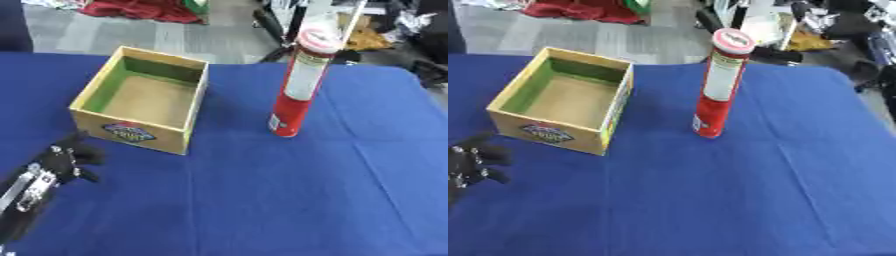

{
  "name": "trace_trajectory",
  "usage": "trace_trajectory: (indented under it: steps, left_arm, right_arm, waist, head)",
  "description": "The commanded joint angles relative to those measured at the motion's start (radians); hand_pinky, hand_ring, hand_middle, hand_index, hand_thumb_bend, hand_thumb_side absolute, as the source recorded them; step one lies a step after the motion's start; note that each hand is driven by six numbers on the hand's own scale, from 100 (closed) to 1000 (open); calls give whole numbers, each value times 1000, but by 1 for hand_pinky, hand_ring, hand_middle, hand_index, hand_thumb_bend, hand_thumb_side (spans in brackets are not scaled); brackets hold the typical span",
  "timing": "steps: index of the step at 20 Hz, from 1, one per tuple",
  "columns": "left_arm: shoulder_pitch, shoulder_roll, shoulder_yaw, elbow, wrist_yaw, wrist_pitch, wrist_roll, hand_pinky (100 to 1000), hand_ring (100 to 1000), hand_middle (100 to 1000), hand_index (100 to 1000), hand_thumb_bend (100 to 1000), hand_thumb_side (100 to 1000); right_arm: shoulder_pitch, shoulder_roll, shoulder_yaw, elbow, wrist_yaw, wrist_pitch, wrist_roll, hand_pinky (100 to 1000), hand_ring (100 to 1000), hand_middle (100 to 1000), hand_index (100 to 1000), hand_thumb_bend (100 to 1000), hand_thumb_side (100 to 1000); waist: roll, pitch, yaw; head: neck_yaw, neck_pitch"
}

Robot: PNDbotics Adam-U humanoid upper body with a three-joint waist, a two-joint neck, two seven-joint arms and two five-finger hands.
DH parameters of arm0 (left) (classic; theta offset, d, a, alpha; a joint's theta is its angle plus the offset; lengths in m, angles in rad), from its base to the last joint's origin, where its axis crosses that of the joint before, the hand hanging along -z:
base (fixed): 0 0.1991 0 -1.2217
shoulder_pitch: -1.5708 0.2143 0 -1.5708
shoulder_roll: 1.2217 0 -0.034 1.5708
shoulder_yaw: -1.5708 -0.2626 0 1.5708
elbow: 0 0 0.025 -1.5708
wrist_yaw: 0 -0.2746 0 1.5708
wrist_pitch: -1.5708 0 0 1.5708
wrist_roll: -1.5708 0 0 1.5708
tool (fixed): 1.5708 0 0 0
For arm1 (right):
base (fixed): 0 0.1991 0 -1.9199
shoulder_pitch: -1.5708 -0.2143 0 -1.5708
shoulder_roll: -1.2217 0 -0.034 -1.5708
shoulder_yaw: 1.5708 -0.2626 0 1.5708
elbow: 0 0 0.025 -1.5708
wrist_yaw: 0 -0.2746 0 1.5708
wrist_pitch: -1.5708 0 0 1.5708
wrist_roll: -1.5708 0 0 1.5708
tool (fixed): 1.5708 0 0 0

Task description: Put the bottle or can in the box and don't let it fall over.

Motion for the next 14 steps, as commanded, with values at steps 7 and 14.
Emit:
trace_trajectory:
  steps: [7, 14]
  left_arm:
    - [-15, -1, -7, -20, 8, -1, -10, 646, 767, 726, 964, 100, 871]
    - [-19, -3, -8, -19, 10, 0, -12, 646, 767, 726, 963, 100, 872]
  right_arm:
    - [-56, 42, 3, 21, 214, -316, 220, 1000, 957, 947, 993, 100, 324]
    - [-59, 69, 9, 28, 315, -350, 181, 1000, 963, 953, 994, 100, 341]
  waist:
    - [5, -12, 10]
    - [4, -11, 17]
  head:
    - [-19, -4]
    - [-25, -5]
